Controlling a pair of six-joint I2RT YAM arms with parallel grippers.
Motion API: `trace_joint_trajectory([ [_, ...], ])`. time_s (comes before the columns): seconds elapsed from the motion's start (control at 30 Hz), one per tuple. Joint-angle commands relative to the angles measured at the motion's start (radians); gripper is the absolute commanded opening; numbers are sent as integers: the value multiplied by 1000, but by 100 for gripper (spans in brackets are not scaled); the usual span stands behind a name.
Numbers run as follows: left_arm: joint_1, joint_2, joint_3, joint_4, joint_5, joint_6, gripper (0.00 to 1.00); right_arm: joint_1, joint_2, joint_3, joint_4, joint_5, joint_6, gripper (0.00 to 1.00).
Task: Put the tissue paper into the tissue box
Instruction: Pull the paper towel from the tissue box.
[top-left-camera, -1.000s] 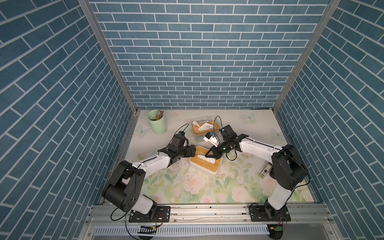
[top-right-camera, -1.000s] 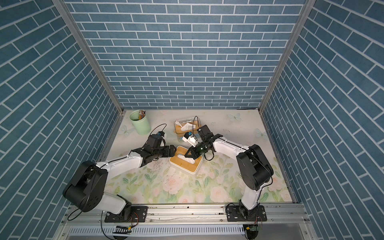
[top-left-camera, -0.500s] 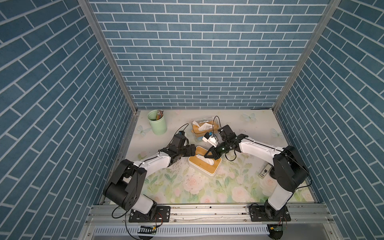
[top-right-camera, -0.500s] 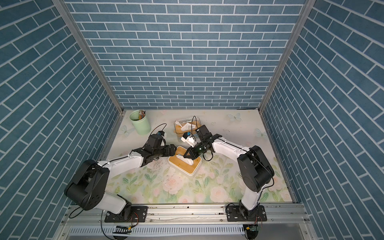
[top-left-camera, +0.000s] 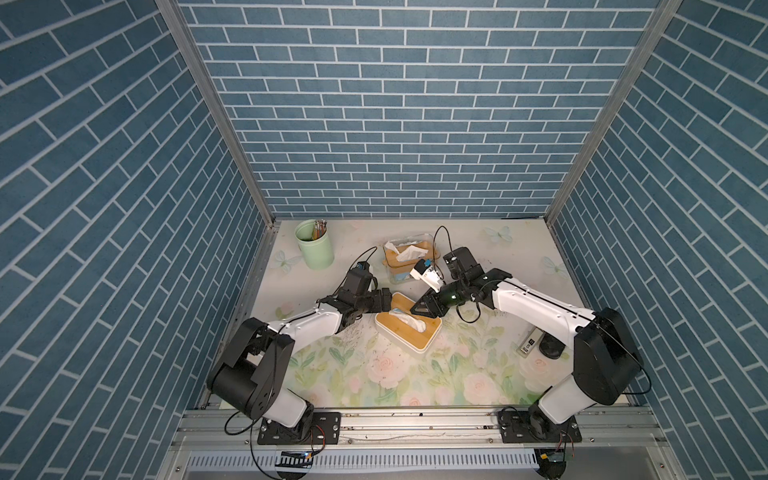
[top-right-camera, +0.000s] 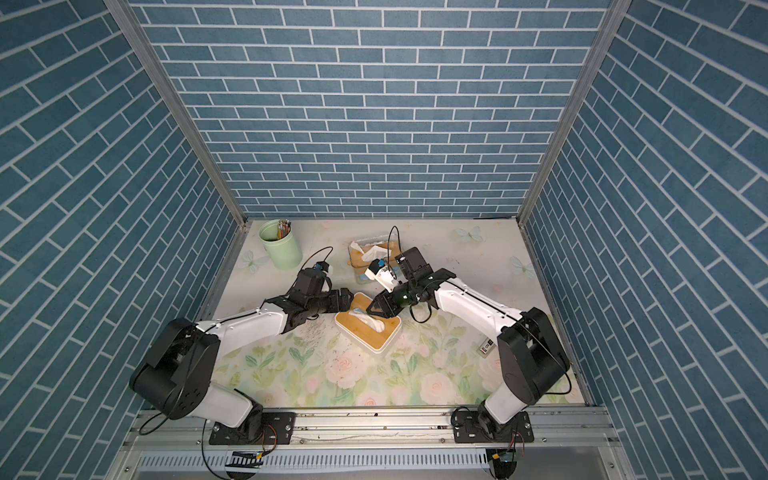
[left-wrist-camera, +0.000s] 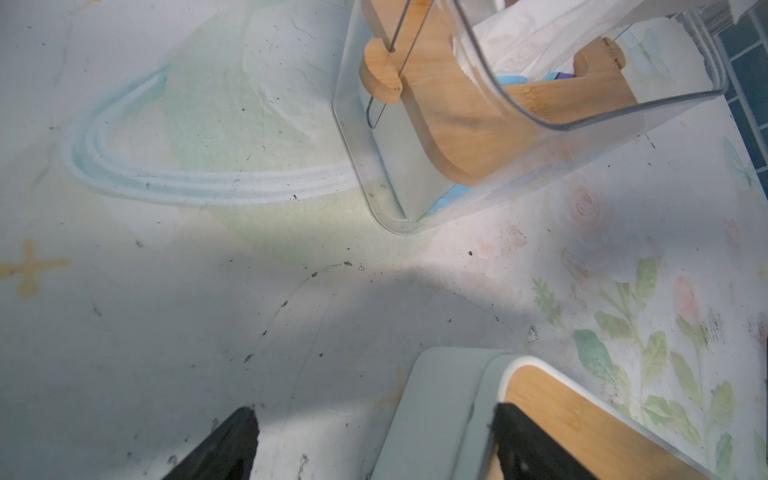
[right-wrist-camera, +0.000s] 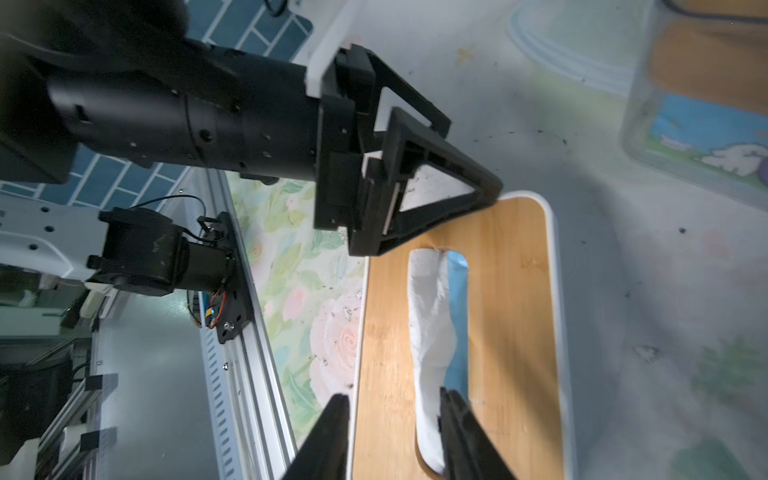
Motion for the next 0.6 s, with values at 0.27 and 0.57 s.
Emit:
trace_joint_trajectory([
  [0.27,4,8,-10,-54,-22,7,93,41,62,-46,-90,66,-80,46],
  [0.57,3,6,-9,-56,-21,4,93,46,78,-52,-59,-35,-94,26],
])
